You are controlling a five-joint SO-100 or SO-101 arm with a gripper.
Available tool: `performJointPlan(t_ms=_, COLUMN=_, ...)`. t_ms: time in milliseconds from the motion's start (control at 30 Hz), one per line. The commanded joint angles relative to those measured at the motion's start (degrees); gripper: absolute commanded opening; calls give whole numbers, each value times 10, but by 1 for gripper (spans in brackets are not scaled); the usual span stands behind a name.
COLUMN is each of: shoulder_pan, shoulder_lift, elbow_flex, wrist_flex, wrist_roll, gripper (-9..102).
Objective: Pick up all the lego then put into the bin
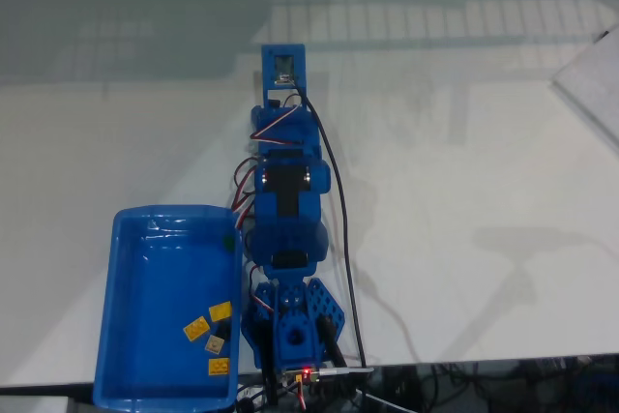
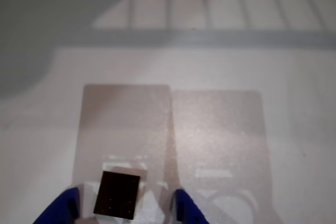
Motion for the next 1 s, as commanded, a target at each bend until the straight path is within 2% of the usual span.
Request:
performJointPlan(t_ms=0, shoulder_pan=-10, shoulder_lift=-2, elbow_flex=-29, wrist_flex=-6, wrist_roll=-4, gripper=21)
performJointPlan(t_ms=233, shoulder_pan=-11, shoulder_lift=-6, elbow_flex=-29, wrist_flex=-6, wrist_roll=-13, gripper=0)
performJointPlan(t_ms=600, shoulder_pan=-14, shoulder_lift=-1, elbow_flex=-28, wrist_flex=-7, wrist_roll=-7, gripper=0)
performJointPlan(t_ms=767, shoulder_pan=-34, shoulder_lift=78, elbow_flex=-25, wrist_flex=-1, wrist_roll=33, gripper=0)
performJointPlan(t_ms=867, shoulder_pan=-62, shoulder_lift=186, elbow_flex=-25, wrist_flex=54, wrist_roll=65, gripper=0)
performJointPlan(t_ms=967, shoulder_pan=-105, shoulder_lift=326, elbow_flex=-26, wrist_flex=163, wrist_roll=97, gripper=0)
